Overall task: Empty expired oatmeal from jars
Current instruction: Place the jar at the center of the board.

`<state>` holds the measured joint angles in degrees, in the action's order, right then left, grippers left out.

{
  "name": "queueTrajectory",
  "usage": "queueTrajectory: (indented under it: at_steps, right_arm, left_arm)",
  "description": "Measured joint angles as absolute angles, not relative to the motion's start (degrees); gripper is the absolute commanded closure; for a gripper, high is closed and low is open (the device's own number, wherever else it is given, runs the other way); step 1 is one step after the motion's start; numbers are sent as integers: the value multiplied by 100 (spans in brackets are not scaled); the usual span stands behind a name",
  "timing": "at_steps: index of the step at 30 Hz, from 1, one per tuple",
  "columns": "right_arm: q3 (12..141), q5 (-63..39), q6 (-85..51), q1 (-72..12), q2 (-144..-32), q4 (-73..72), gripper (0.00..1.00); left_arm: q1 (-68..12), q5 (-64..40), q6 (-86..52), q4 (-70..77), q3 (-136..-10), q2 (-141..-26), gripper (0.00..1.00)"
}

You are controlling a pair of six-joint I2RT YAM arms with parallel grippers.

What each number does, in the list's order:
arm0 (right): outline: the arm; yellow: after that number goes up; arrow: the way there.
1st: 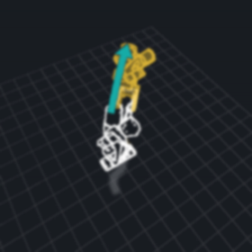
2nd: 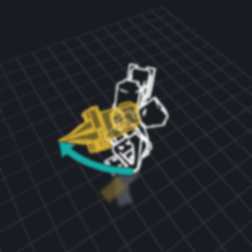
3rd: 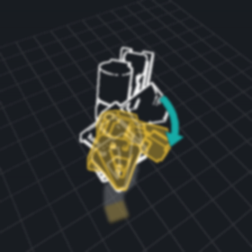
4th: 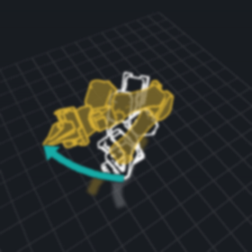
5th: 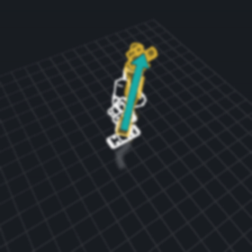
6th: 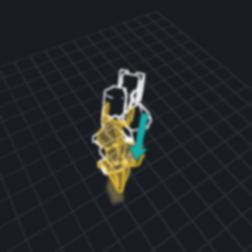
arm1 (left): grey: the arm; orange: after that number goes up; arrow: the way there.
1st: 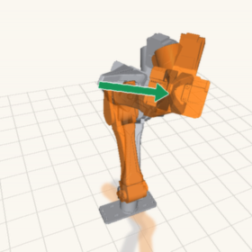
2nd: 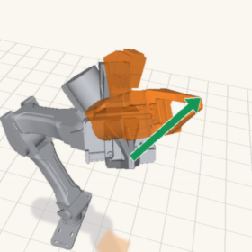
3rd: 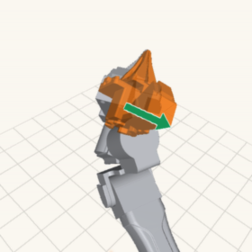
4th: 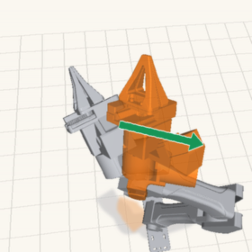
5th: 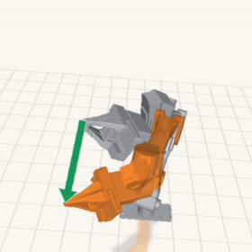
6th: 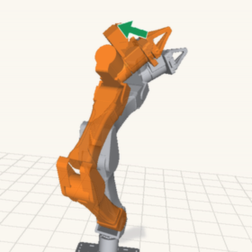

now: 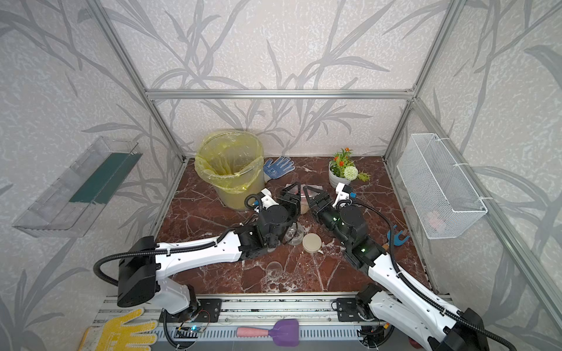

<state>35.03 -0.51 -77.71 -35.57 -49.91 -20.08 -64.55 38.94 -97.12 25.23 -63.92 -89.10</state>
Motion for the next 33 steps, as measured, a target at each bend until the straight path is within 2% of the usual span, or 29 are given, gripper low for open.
queueTrajectory:
  at_steps: [4,6,9,11,19,27,28,29,31,33]
  right_arm:
    - [3472,-60,-7889,-3557,-5022,-2126,43]
    - [3472,-56,-7946,-3557,-5024,-2187,52]
    - [3472,-45,-7948,-3557,-5022,-2198,61]
    - [3476,-40,-7918,-3557,-5011,-2158,62]
    - [3785,12,-7684,-3575,-4912,-1612,69]
    - [4195,-576,-7076,-3903,-4950,-1446,74]
    - [4217,-609,-6958,-3931,-4971,-1435,74]
    - [4235,-582,-6781,-3953,-5004,-1424,75]
    - [4237,-397,-6479,-3900,-5048,-1232,77]
    - [4235,-217,-6265,-3863,-5155,-1055,77]
  left_arm:
    - [-6455,3844,-9771,2558,-6392,-8914,95]
    - [-6453,3813,-9817,2613,-6399,-8919,87]
    - [-6451,3791,-9863,2617,-6403,-8921,79]
    - [-6449,3785,-9887,2609,-6401,-8921,74]
    - [-6455,3721,-10005,2436,-6401,-8737,44]
    - [-6504,3485,-9706,1590,-5968,-7509,29]
    - [-6504,3461,-9629,1411,-5933,-7391,23]
    - [-6497,3479,-9487,1210,-5894,-7279,5]
    - [-6462,3575,-9225,803,-5819,-7057,1]
    - [-6423,3651,-8993,561,-5806,-6860,1]
